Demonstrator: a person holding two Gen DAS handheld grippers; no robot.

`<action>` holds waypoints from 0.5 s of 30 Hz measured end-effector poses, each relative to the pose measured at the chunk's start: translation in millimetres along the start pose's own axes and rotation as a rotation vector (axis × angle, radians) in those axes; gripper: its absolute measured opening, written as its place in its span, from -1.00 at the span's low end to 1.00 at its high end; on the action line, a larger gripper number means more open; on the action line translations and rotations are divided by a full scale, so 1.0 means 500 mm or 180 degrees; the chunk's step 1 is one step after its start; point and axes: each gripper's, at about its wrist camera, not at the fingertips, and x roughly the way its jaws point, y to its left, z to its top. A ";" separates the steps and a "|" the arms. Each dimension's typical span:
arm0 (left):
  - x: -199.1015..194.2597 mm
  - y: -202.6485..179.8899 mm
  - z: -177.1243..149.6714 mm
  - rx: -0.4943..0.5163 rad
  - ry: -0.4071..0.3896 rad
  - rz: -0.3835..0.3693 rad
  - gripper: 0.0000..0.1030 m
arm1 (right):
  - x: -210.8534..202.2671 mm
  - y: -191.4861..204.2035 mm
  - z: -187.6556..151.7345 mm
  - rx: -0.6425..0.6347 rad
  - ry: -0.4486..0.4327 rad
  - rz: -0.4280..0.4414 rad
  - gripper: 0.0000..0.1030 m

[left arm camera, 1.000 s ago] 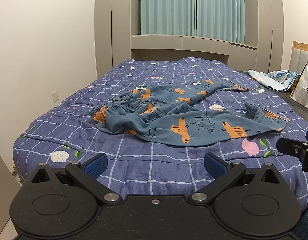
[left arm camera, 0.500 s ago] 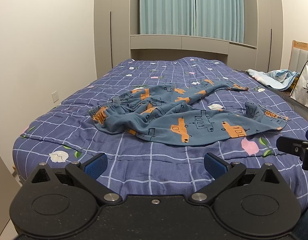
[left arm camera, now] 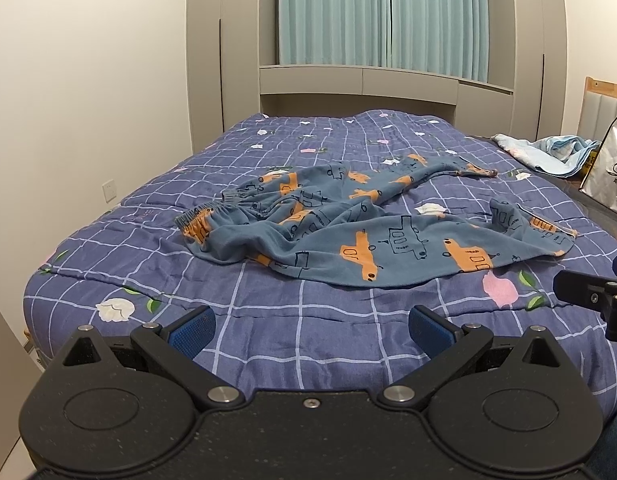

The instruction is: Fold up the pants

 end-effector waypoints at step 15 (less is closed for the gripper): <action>0.003 -0.001 0.002 -0.0003 0.0039 -0.0043 0.99 | 0.001 0.000 0.001 -0.0001 -0.0002 0.0001 1.00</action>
